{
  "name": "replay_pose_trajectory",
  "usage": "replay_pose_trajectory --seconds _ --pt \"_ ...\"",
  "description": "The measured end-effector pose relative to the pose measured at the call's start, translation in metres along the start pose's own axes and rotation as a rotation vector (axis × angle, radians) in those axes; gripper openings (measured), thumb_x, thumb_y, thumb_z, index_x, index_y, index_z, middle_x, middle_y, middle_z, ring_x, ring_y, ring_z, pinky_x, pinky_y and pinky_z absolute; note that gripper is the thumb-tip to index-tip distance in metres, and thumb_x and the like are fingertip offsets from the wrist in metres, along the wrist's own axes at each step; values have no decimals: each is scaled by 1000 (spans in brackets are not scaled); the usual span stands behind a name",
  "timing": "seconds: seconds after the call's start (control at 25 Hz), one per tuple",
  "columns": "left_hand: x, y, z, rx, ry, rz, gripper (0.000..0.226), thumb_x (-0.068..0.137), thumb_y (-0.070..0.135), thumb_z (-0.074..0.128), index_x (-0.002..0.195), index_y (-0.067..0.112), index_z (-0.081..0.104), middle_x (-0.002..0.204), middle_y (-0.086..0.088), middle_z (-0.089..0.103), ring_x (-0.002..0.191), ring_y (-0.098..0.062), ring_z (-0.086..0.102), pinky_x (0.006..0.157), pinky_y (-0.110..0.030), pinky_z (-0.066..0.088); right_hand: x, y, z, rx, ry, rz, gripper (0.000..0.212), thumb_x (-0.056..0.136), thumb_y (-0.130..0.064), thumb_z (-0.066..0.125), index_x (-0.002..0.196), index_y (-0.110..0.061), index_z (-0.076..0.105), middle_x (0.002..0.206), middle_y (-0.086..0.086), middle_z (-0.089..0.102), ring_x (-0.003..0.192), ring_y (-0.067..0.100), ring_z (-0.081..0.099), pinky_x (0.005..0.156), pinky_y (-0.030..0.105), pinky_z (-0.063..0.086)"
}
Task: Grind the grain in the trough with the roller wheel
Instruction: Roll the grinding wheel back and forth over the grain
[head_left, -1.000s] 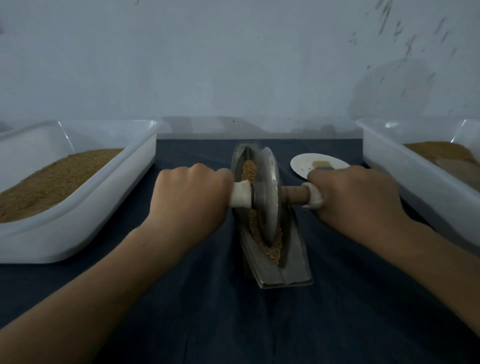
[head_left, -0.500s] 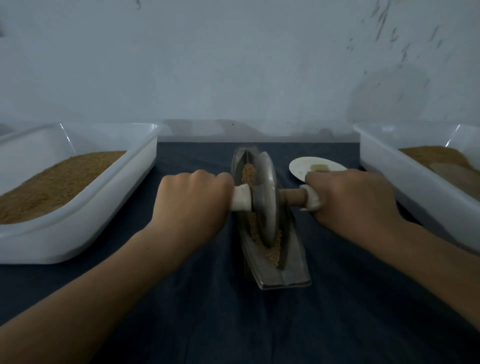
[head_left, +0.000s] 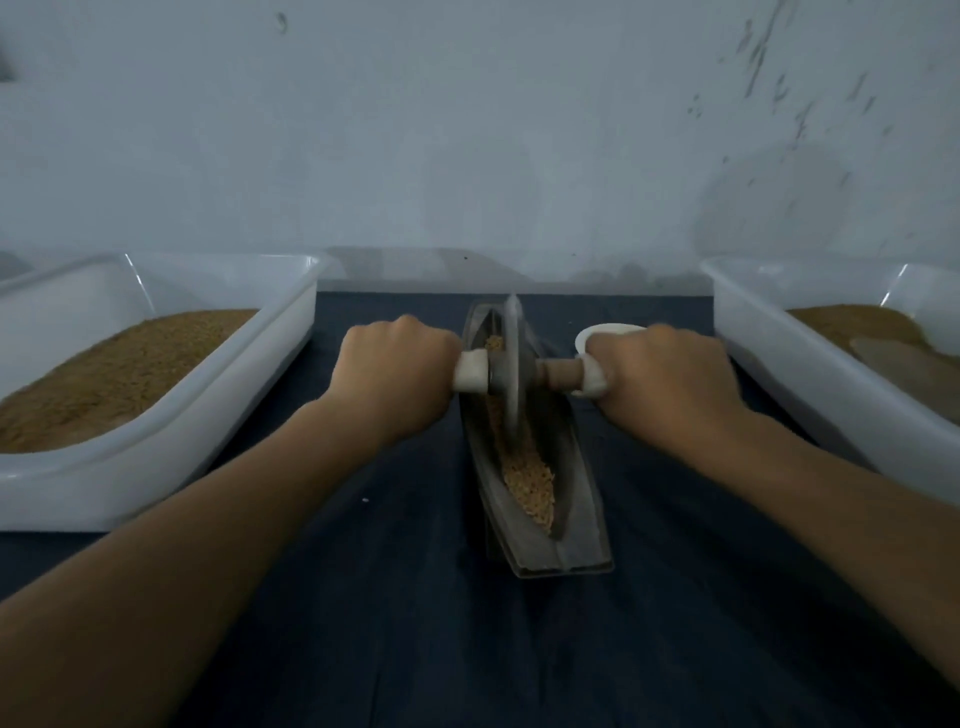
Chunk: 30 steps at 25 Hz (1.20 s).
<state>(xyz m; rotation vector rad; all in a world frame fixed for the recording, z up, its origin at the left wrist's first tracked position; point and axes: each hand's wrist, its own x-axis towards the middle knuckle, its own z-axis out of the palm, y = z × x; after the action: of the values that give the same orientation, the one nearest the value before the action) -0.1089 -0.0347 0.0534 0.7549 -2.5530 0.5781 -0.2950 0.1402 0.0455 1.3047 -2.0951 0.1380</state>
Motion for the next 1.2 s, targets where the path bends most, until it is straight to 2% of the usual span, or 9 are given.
replay_pose_trajectory --seconds 0.16,0.28,0.36,0.44,0.56,0.76,0.92,1.08,1.2 --pt "-39 -6 -12 13 137 102 46 63 37 77 66 33 31 54 12 16 42 -8 9 47 -18 9 -27 8 -20 41 121 -88 31 67 -30 75 64 -24 45 58 -15 9 53 2 3 53 16 6" --pt "-22 2 5 27 60 -30 29 76 34 70 69 30 42 56 9 23 44 -11 16 45 -23 11 -2 1 -4 -46 43 -31 21 80 -30 66 70 -24 48 56 -11 33 45 12 32 49 21 15" --pt "6 5 12 -4 13 -109 10 85 29 61 79 24 55 62 4 35 50 -18 32 49 -28 23 25 -7 7 -33 -33 32 15 91 -39 63 85 -26 58 73 -3 58 64 26 57 53 28 26" --pt "23 3 13 -25 -37 -136 9 87 29 59 84 22 56 68 3 42 58 -21 41 55 -32 31 43 -10 12 -50 -59 46 19 95 -44 62 93 -25 61 83 1 65 76 29 63 57 30 32" --pt "2 3 8 -32 25 -95 13 85 30 62 79 24 52 62 6 34 49 -15 29 48 -28 20 27 -4 4 -56 -40 -7 25 93 -46 62 80 -28 51 69 -6 53 60 22 51 49 27 28" --pt "-33 7 -12 61 95 4 60 60 36 81 62 32 21 51 11 19 40 -8 10 45 -19 7 -17 3 -12 -20 162 -83 34 60 -25 72 59 -24 38 56 -13 8 47 14 12 53 16 5" --pt "3 8 10 45 4 -81 5 84 28 62 81 26 59 64 5 39 51 -16 37 46 -27 24 22 -5 14 -35 17 -36 36 75 -30 73 68 -26 38 57 -12 33 51 20 36 50 24 16" --pt "45 3 9 27 -70 -79 9 87 21 58 94 22 64 74 0 47 73 -29 61 60 -36 44 56 -6 26 62 -103 71 26 87 -48 64 81 -29 48 77 -3 58 70 24 52 55 30 27" --pt "21 1 11 20 -22 -35 10 85 30 62 80 27 54 66 6 37 53 -18 41 52 -31 30 31 -1 18 -25 -49 2 33 82 -36 70 71 -30 39 64 -10 43 56 16 40 49 26 17"
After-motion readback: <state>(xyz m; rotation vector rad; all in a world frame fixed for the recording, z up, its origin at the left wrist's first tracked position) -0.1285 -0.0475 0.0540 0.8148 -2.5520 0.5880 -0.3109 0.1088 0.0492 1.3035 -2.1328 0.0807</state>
